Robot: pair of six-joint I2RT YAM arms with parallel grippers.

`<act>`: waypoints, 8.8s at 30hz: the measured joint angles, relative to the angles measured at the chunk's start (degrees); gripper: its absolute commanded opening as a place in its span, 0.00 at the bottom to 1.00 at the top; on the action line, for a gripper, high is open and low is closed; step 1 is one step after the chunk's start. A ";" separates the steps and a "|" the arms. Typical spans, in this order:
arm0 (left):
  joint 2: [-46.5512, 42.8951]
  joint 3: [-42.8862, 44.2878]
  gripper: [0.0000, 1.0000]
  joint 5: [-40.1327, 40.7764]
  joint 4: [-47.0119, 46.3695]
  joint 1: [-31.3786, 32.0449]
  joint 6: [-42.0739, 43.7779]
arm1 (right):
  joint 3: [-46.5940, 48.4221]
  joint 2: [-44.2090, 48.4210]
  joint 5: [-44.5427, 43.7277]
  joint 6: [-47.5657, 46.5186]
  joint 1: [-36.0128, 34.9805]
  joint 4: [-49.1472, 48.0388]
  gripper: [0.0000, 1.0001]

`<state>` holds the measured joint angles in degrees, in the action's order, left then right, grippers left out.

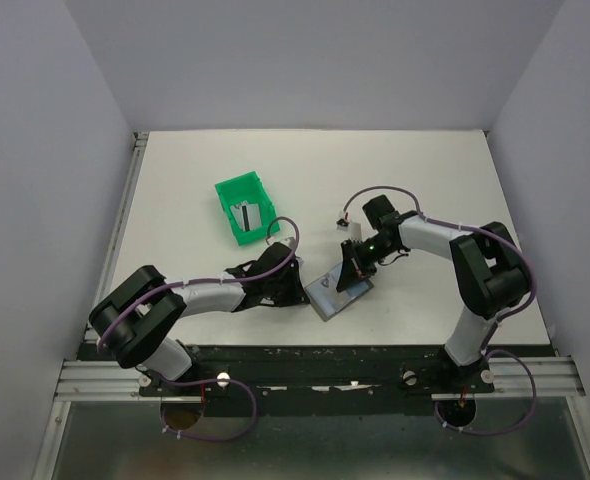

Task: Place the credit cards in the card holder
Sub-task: Insert the credit card into the card holder, then close the card holder at the center of the board.

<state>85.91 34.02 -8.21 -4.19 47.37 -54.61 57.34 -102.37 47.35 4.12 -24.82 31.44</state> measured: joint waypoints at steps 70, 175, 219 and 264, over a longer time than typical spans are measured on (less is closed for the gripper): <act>0.02 0.07 0.00 0.00 0.26 0.00 0.13 | 1.57 0.31 -2.60 0.70 -0.59 0.09 0.00; -1.31 1.99 0.00 2.56 0.44 2.75 3.39 | -10.56 5.05 -12.37 24.63 -10.38 -17.55 0.24; -6.29 -4.11 0.00 4.98 2.93 4.50 0.22 | -10.88 7.93 -20.65 24.65 -11.82 -16.96 0.19; -4.68 -4.04 0.00 4.74 -0.11 4.50 -0.70 | -0.72 15.21 -52.52 18.69 -13.11 7.98 0.68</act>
<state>81.23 29.98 -3.46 -4.29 51.88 -55.31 56.62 -87.15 -5.17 22.81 -37.93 39.42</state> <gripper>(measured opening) 0.021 0.746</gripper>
